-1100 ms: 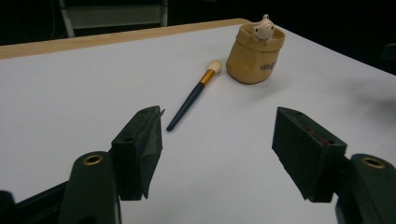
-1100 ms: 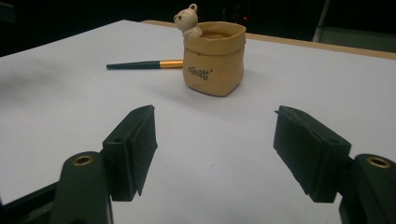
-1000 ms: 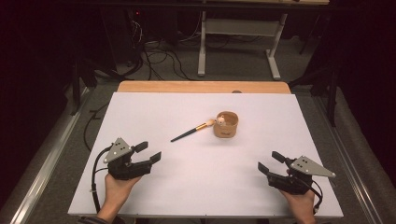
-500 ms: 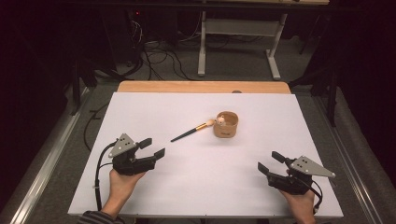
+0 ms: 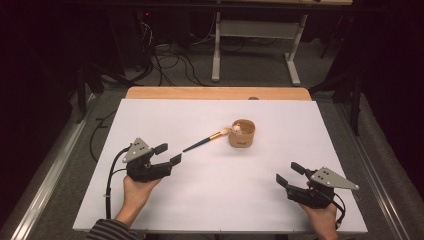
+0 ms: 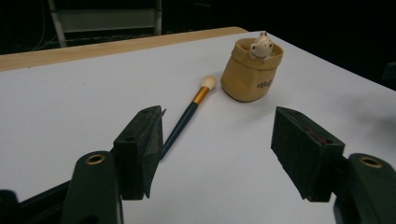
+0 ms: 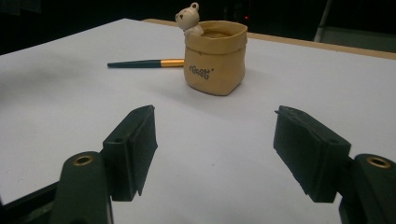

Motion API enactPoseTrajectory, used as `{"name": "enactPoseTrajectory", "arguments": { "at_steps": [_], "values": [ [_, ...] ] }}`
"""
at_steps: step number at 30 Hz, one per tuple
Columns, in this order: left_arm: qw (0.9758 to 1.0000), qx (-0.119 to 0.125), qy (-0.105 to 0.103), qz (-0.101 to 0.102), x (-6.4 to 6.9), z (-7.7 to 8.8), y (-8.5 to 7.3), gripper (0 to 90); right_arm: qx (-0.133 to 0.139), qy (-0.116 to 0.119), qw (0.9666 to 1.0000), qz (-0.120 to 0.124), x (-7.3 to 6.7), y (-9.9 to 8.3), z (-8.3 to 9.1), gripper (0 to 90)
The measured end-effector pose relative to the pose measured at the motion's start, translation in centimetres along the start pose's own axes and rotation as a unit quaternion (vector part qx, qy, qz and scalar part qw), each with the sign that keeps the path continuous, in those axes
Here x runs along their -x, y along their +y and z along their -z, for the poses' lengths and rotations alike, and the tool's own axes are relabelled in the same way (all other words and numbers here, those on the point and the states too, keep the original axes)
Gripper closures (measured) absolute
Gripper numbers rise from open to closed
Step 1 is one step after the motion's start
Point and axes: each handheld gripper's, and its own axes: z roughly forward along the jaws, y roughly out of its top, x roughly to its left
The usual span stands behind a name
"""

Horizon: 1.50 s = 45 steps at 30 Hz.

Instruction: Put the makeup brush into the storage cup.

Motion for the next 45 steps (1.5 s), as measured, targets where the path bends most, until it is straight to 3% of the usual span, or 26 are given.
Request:
{"name": "enactPoseTrajectory", "arguments": {
  "at_steps": [19,45],
  "values": [
    [0.9999,0.008,0.000,-0.009,-0.2,-2.0,1.5,34.9,-0.001,0.001,1.0000,-0.003,0.0,0.0,0.0,31.6],
    [0.9997,-0.010,-0.018,-0.012,-0.6,-5.2,3.0,33.9,-0.002,0.001,1.0000,-0.003,0.0,0.0,-0.1,31.6]
  ]
}}
